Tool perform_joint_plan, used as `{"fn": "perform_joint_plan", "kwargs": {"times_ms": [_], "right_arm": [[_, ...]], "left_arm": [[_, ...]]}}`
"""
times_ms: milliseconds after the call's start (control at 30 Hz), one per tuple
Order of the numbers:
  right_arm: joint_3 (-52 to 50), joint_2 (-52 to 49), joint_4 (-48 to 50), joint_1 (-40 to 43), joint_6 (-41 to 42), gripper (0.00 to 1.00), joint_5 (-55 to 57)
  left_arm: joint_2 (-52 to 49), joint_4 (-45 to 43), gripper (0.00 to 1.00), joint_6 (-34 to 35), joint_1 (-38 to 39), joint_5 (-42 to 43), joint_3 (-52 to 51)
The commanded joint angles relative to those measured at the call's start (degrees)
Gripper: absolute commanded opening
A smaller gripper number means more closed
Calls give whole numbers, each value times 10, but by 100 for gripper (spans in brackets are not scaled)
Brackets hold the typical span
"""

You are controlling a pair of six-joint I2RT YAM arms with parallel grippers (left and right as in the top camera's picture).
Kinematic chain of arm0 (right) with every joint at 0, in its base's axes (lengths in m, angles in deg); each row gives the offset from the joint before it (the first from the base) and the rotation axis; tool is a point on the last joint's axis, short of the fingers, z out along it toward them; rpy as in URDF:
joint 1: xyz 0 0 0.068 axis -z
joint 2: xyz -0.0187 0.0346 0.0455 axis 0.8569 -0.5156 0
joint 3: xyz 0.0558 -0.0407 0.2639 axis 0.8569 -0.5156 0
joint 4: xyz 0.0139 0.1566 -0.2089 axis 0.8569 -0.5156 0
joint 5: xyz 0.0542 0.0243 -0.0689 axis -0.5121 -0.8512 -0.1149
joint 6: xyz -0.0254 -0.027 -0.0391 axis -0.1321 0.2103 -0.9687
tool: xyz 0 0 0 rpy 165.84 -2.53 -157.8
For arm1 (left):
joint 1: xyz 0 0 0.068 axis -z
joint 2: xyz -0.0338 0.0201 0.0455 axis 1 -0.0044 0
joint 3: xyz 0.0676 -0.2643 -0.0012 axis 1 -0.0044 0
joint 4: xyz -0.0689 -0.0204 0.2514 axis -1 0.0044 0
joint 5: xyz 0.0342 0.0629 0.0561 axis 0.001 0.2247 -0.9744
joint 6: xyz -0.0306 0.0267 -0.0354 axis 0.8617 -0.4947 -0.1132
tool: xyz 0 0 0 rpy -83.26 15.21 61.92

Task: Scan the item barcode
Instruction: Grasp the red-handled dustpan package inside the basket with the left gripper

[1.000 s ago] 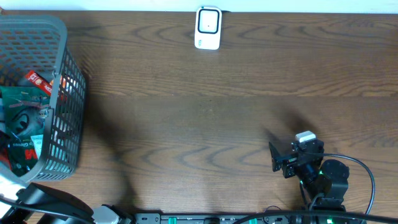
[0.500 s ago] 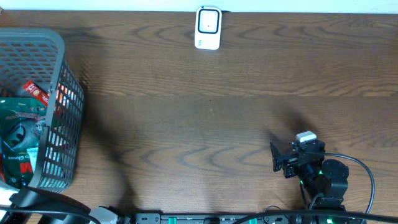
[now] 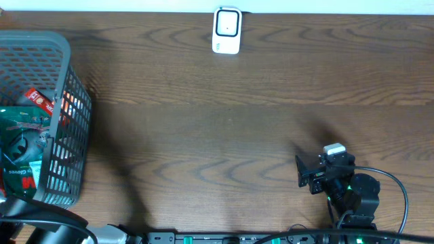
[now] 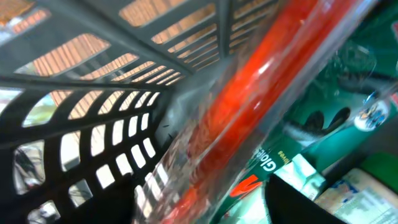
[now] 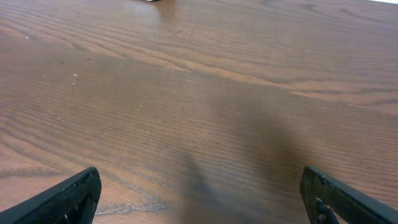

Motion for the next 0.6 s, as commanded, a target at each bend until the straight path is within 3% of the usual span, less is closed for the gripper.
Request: {"fn": "perform_joint_plan", "kwargs": {"times_ms": [0,100,367,567], "right_arm": [[4,1,0,2,-5,99,6],[4,1,0,2,-5,99,6],[4,1,0,2,-5,99,6],[4,1,0,2,-6,99,6]], "left_arm": [[-13,-4,52,-22,-2,45,5],[-13,-9,45,-36,-2,91,5],[-13,-11,8,-36,-1,132,5],[-13,-11,8,-36,1,132,5]]}}
